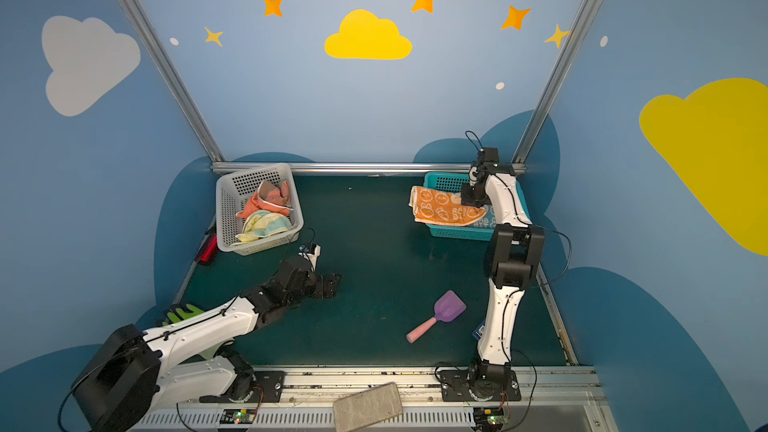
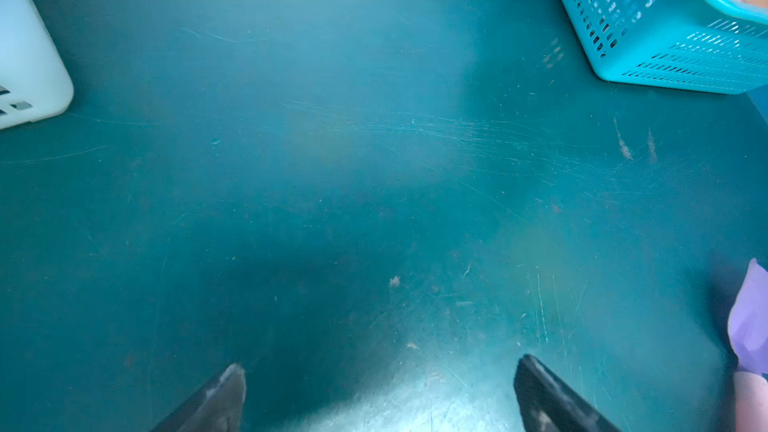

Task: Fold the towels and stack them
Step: 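Carry the orange towel with the right gripper into the teal basket, then release the towel and withdraw the right gripper while the left reaches into the white basket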

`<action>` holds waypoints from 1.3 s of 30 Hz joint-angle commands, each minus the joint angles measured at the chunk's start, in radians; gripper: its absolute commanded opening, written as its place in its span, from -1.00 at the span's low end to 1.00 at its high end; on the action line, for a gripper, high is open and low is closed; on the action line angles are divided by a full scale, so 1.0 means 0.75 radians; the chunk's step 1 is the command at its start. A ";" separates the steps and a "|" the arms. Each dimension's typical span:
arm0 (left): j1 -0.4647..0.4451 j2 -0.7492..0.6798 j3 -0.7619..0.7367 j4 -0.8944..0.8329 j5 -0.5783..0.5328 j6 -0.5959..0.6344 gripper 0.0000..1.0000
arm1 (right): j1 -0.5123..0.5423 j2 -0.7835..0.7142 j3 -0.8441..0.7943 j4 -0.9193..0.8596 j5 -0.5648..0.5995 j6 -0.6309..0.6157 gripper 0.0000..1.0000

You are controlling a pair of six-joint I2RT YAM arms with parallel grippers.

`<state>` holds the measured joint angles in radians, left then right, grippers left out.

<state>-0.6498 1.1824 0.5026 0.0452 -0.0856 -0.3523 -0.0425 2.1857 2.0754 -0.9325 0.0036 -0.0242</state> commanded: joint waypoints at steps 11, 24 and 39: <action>0.006 0.002 0.034 -0.067 -0.026 0.015 1.00 | -0.085 0.143 0.008 0.089 0.066 0.007 -0.41; 0.018 0.006 0.049 -0.073 -0.067 0.011 1.00 | -0.091 -0.049 -0.112 0.182 0.211 0.106 0.74; 0.221 -0.006 0.409 -0.334 -0.245 0.005 0.98 | 0.226 -0.500 -0.507 0.426 0.181 0.100 0.74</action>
<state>-0.5411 1.1839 0.7349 -0.1215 -0.2001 -0.3374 0.0742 1.8790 1.7279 -0.6651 0.1349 0.0463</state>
